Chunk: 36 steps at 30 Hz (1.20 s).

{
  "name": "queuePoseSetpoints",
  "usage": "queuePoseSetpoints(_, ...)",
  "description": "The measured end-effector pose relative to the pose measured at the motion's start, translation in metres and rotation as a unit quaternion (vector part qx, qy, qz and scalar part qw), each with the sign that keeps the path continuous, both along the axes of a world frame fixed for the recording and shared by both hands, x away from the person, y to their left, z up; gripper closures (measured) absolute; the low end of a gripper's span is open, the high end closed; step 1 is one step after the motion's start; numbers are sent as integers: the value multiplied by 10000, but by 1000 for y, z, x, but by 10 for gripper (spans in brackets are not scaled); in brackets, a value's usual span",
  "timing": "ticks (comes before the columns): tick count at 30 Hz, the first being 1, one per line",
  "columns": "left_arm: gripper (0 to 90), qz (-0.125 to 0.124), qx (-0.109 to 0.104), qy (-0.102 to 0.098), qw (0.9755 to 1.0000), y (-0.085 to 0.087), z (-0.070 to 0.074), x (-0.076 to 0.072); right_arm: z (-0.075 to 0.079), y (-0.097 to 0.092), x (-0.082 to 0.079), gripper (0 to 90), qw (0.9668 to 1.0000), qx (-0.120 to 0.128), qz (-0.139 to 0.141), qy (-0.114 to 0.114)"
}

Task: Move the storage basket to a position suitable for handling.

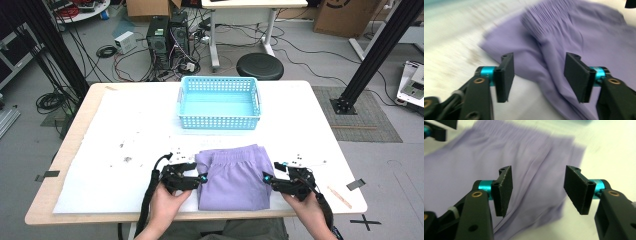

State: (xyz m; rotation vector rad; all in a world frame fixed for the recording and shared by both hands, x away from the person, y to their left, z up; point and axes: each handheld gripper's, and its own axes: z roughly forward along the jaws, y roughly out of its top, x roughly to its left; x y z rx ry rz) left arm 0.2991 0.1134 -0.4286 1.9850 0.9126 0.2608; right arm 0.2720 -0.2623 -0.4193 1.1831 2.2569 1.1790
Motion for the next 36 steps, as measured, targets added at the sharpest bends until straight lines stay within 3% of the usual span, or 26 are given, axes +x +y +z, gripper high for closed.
queuePoseSetpoints(2,356,66,-13,-138,9999,8,7,11,6,-3,9,364,9993,-8,-4,-383)
queuePoseSetpoints(4,323,149,-148,-295,9993,19,14,22,12,-5,21,347,9982,22,-40,-594)
queuePoseSetpoints(8,324,344,-346,-778,9958,37,28,40,21,-7,51,322,9956,97,-112,-927)
queuePoseSetpoints(11,328,464,-485,-946,9933,49,35,56,24,-7,69,305,9940,41,-221,-1071)
queuePoseSetpoints(15,326,550,-542,-959,9924,57,35,79,31,-5,96,294,9944,113,-221,-1030)
queuePoseSetpoints(17,310,506,-493,-817,9941,59,33,92,34,-2,106,295,9943,42,-104,-1061)
queuePoseSetpoints(20,310,571,-325,-812,9945,61,26,106,33,2,123,295,9956,-84,64,-931)
queuePoseSetpoints(26,274,715,-376,-780,9937,70,5,131,20,4,154,283,9980,-203,96,-585)
queuePoseSetpoints(29,262,584,-336,-607,9959,70,2,142,12,3,163,282,9987,-137,113,-476)
queuePoseSetpoints(36,235,344,-352,-493,9976,62,2,164,3,7,177,285,9989,-195,161,-385)
